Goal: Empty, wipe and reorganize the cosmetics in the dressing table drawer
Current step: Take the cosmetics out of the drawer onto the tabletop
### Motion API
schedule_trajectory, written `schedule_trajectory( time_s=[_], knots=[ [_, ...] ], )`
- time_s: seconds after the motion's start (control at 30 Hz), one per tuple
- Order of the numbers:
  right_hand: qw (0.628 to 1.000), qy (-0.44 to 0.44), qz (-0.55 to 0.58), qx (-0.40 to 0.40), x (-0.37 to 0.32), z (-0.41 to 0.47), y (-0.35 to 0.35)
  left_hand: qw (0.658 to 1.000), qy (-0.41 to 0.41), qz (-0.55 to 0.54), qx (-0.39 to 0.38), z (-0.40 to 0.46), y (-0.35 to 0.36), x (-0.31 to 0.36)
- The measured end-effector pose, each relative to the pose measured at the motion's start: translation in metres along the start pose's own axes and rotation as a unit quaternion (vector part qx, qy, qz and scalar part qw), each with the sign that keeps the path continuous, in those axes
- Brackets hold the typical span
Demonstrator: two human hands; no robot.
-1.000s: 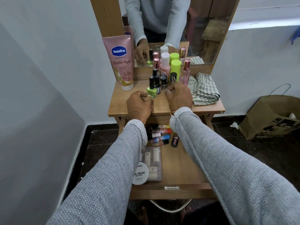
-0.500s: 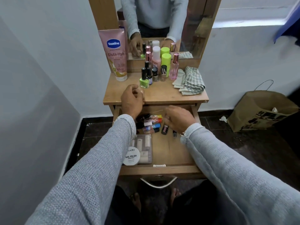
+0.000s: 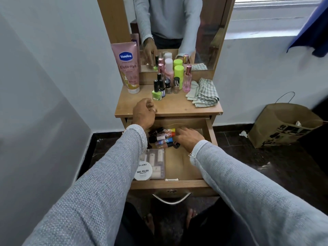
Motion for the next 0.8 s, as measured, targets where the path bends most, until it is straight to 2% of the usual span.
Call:
schedule_trajectory(
  time_s=[0.1, 0.2, 0.27, 0.33, 0.43, 0.47, 0.6, 0.8],
  knots=[
    [1.0, -0.008, 0.027, 0.011, 0.005, 0.001, -0.004, 1.0, -0.005, 0.012, -0.015, 0.006, -0.002, 0.0],
    [0.989, 0.024, 0.141, 0.048, 0.017, -0.003, -0.024, 1.0, -0.008, 0.019, -0.018, 0.012, -0.005, 0.0],
    [0.968, 0.052, 0.23, 0.084, 0.03, -0.008, -0.042, 0.999, -0.011, 0.022, -0.02, 0.015, -0.006, 0.002],
    [0.927, 0.07, 0.327, 0.17, 0.046, -0.014, -0.062, 0.999, -0.015, 0.037, -0.026, 0.016, -0.006, 0.006],
    [0.823, 0.131, 0.467, 0.295, 0.078, -0.019, -0.082, 0.999, -0.022, 0.038, -0.026, 0.02, -0.007, 0.006],
    [0.809, 0.161, 0.472, 0.312, 0.086, -0.016, -0.087, 0.999, -0.025, 0.034, -0.026, 0.022, -0.007, 0.006],
    [0.79, 0.257, 0.444, 0.335, 0.103, 0.006, -0.09, 0.999, -0.043, -0.003, -0.03, 0.026, -0.006, 0.002],
    [0.808, 0.287, 0.398, 0.327, 0.1, 0.044, -0.079, 0.996, -0.061, -0.06, -0.034, 0.034, -0.002, -0.006]
  ],
)
Point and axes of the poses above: each hand's wrist, its own z-axis towards the middle knuckle, its own y-axis out of the palm, x = y × z, the point moved 5 cm from there along z, towards the middle knuckle, and after that the axes turned 6 degrees about -z, right-handed, at the moved point
